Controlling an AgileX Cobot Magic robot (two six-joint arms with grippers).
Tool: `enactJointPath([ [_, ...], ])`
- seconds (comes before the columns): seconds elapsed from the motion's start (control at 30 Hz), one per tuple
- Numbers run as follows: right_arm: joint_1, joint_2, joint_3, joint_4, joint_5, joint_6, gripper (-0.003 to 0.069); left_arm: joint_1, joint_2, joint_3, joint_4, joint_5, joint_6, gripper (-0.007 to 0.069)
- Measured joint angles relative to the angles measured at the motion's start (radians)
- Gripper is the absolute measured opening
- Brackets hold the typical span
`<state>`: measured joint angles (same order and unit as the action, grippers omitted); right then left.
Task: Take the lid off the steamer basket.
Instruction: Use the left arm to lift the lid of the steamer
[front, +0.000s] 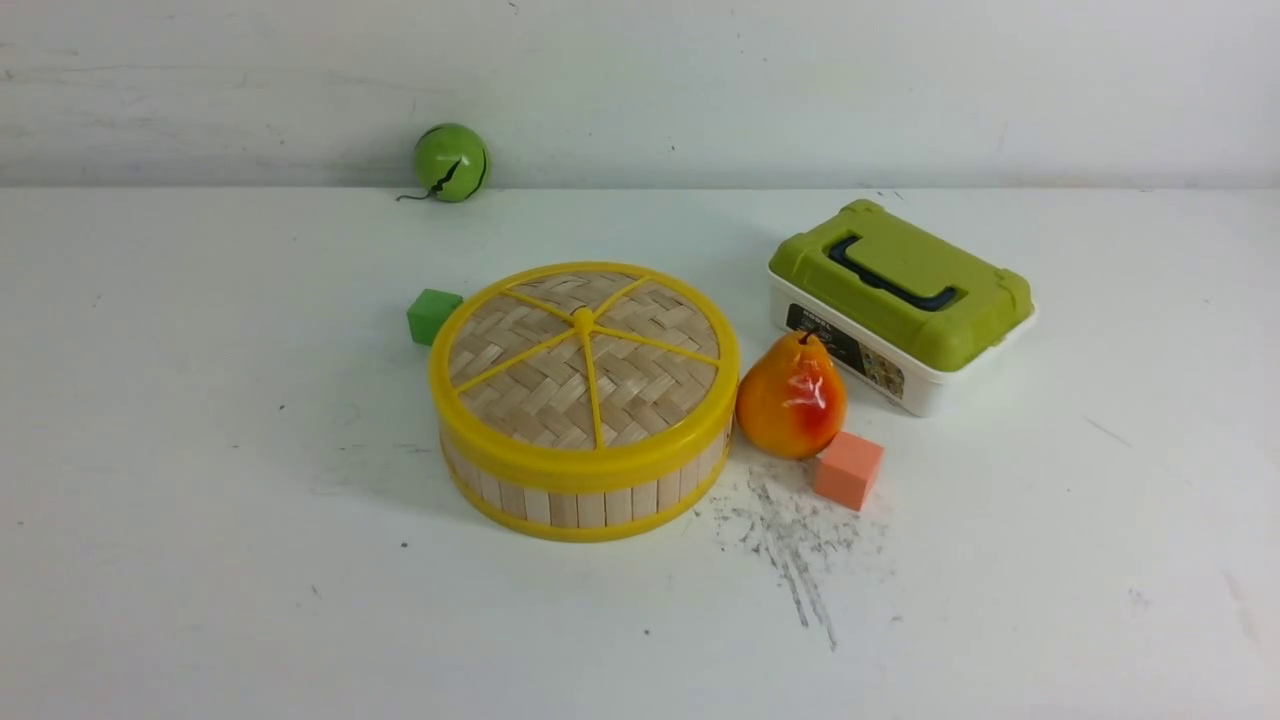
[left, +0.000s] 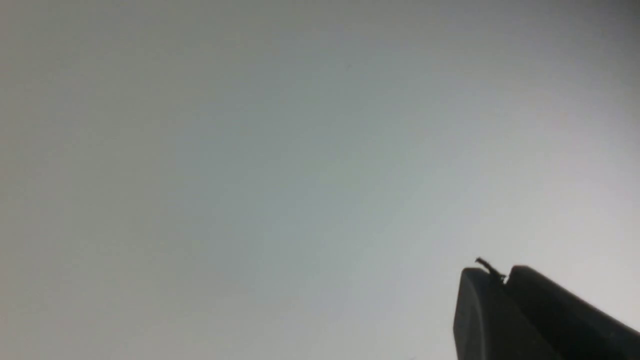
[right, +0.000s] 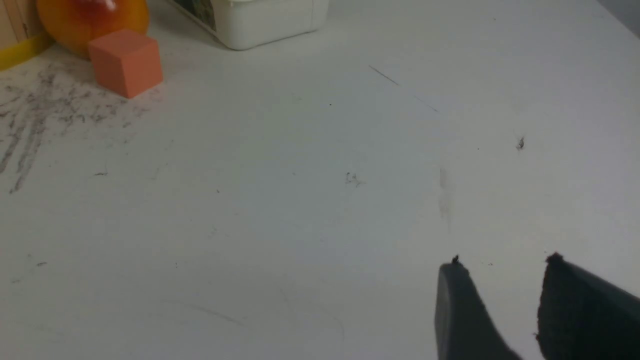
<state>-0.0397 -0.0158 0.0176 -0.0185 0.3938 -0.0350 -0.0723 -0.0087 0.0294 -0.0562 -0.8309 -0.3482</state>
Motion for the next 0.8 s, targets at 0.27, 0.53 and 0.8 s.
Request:
enactJointPath([
  [0.27, 0.000, 0.000, 0.000, 0.000, 0.000, 0.000, 0.0240, 0.000, 0.000, -0.096, 0.026, 0.049, -0.111, 0.0062],
  [0.53, 0.000, 0.000, 0.000, 0.000, 0.000, 0.000, 0.0240, 0.000, 0.047, -0.465, 0.085, 0.609, -0.112, 0.0062],
  [0.8, 0.000, 0.000, 0.000, 0.000, 0.000, 0.000, 0.0240, 0.000, 0.418, -0.649, 0.094, 1.106, -0.113, 0.0069],
])
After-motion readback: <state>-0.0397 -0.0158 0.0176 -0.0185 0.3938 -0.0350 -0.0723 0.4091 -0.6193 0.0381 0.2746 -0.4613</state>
